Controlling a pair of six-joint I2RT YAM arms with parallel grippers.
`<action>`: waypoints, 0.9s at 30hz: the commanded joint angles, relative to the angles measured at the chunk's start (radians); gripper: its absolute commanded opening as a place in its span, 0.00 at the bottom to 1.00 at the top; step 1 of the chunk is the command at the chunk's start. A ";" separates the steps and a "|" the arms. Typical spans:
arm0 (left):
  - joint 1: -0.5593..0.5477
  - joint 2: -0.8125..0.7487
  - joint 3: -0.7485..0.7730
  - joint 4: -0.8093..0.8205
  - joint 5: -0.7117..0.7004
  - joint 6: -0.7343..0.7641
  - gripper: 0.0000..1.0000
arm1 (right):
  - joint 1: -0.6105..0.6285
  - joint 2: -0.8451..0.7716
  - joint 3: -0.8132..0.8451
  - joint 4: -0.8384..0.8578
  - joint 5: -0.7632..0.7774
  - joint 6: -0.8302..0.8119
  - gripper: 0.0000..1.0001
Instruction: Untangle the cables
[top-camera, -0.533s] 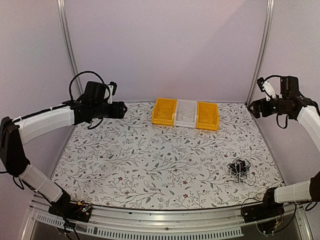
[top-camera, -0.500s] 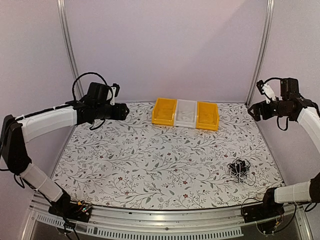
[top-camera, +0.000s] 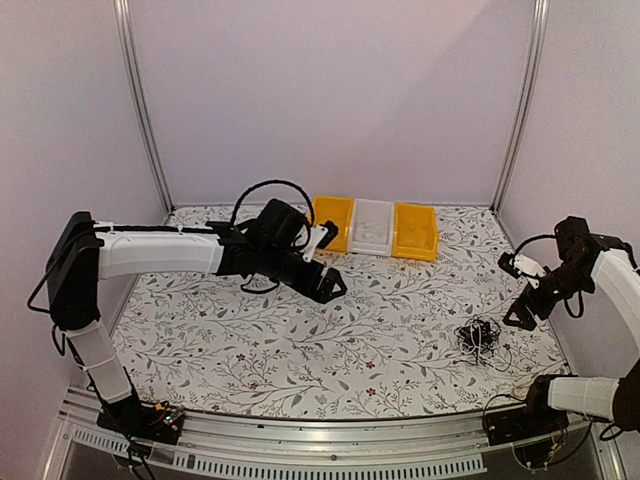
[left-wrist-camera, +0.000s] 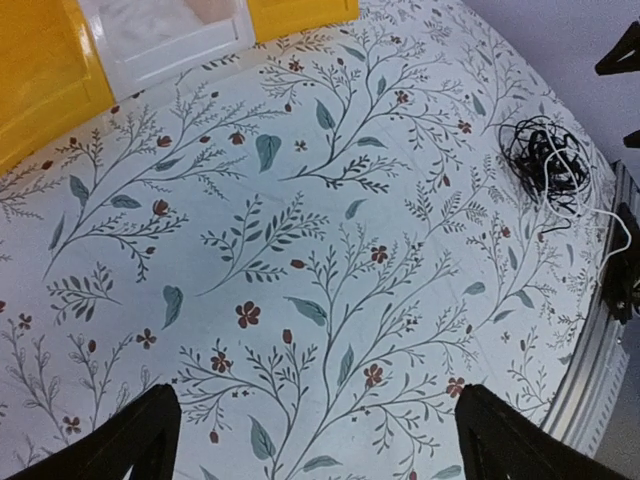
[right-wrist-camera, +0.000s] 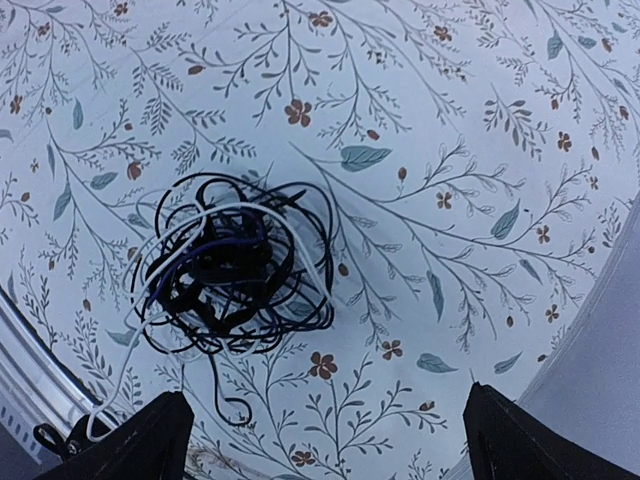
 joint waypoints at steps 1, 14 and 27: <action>-0.033 0.009 -0.028 0.037 0.065 -0.077 0.99 | -0.021 -0.026 -0.082 -0.107 0.025 -0.172 0.99; -0.043 0.003 -0.080 0.098 0.177 -0.209 0.79 | 0.023 0.087 -0.241 0.124 0.044 -0.252 0.77; -0.046 -0.139 -0.189 0.102 0.097 -0.247 0.73 | 0.380 0.347 -0.179 0.362 -0.065 -0.102 0.61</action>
